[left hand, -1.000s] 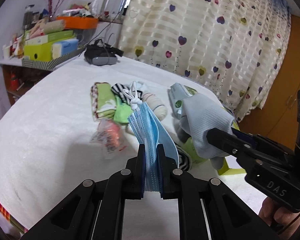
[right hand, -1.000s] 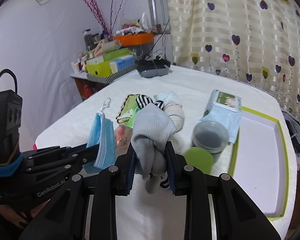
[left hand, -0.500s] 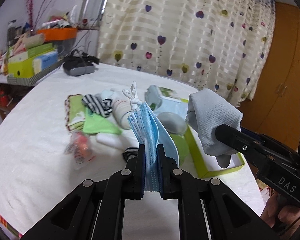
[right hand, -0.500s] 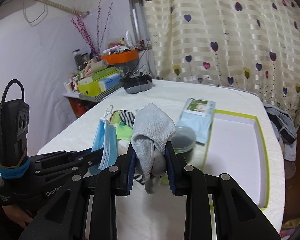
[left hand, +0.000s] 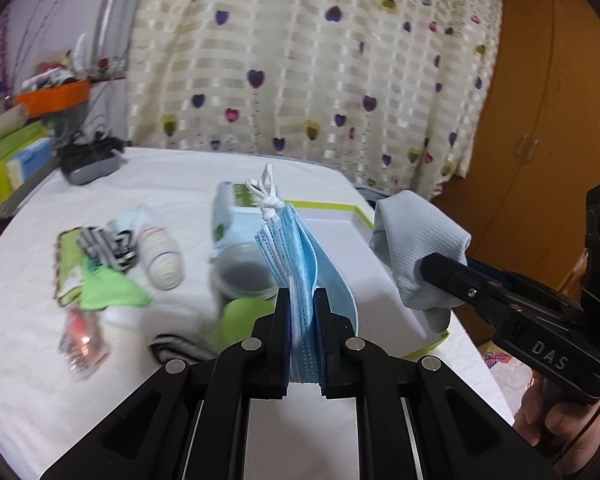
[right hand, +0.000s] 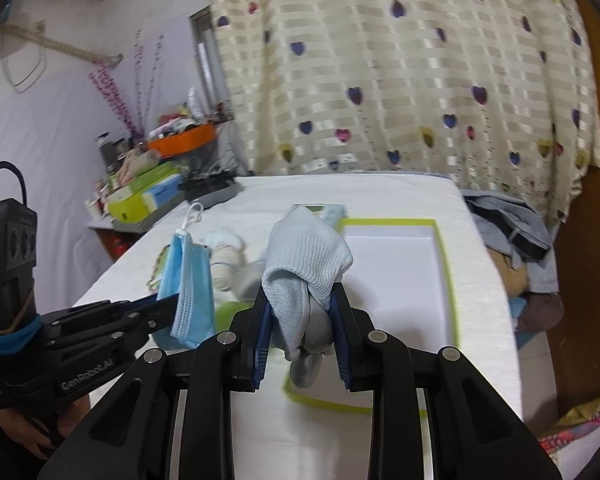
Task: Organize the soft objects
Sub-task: 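Carry mask and grey sock into the white box and open both grippers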
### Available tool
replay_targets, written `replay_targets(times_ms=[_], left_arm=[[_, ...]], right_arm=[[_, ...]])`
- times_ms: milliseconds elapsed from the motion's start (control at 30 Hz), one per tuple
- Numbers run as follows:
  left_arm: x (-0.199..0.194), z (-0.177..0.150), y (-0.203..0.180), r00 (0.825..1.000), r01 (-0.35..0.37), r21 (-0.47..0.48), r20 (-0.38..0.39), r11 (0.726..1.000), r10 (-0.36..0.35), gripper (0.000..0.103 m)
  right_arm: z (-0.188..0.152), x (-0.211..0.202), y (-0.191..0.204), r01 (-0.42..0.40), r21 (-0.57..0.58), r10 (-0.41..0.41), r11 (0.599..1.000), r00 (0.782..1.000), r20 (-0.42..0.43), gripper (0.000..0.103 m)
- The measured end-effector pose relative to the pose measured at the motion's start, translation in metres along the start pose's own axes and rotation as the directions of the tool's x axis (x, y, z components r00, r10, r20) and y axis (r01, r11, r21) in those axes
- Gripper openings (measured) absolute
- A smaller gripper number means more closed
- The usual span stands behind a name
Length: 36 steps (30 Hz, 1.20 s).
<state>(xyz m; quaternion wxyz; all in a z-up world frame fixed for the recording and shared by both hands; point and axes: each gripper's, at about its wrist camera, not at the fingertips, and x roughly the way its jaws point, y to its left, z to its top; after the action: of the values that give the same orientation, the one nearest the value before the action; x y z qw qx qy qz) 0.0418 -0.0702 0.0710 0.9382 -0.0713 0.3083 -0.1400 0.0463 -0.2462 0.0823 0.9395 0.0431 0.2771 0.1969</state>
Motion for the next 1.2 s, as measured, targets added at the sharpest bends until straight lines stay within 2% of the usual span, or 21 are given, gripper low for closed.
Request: replay_targets(times_ms=[333,567,900,1033,1100,1200], left_arm=[[0.053,0.008,-0.028,0.995,0.060,0.044,-0.081,0.997,-0.057,0.010],[0.094,0.009,-0.038,0.986,0.078,0.060,-0.150,0.995,-0.069,0.010],[0.138,0.009,-0.041,0.972,0.090,0.061,-0.224,0.994,-0.075,0.014],[0.151,0.009,-0.040,0.967,0.086,0.060,-0.244,0.994,-0.069,0.022],[0.153,0.010,-0.040,0.967,0.085,0.061,-0.244,0.994,-0.068,0.029],[0.151,0.010,-0.041,0.970,0.085,0.064,-0.235,0.994,-0.067,0.034]], right_arm=[[-0.005,0.016,-0.039,0.052,0.052,-0.050,0.997,0.998,-0.039,0.029],[-0.012,0.045,-0.069,0.088,0.078,-0.080,0.993,0.991,-0.104,0.029],[-0.014,0.074,-0.089,0.108,0.078,-0.094,0.991,0.981,-0.167,0.029],[-0.015,0.083,-0.094,0.124,0.082,-0.106,0.989,0.975,-0.197,0.030],[-0.015,0.085,-0.093,0.133,0.073,-0.116,0.989,0.973,-0.202,0.034],[-0.015,0.081,-0.092,0.141,0.060,-0.127,0.988,0.973,-0.191,0.041]])
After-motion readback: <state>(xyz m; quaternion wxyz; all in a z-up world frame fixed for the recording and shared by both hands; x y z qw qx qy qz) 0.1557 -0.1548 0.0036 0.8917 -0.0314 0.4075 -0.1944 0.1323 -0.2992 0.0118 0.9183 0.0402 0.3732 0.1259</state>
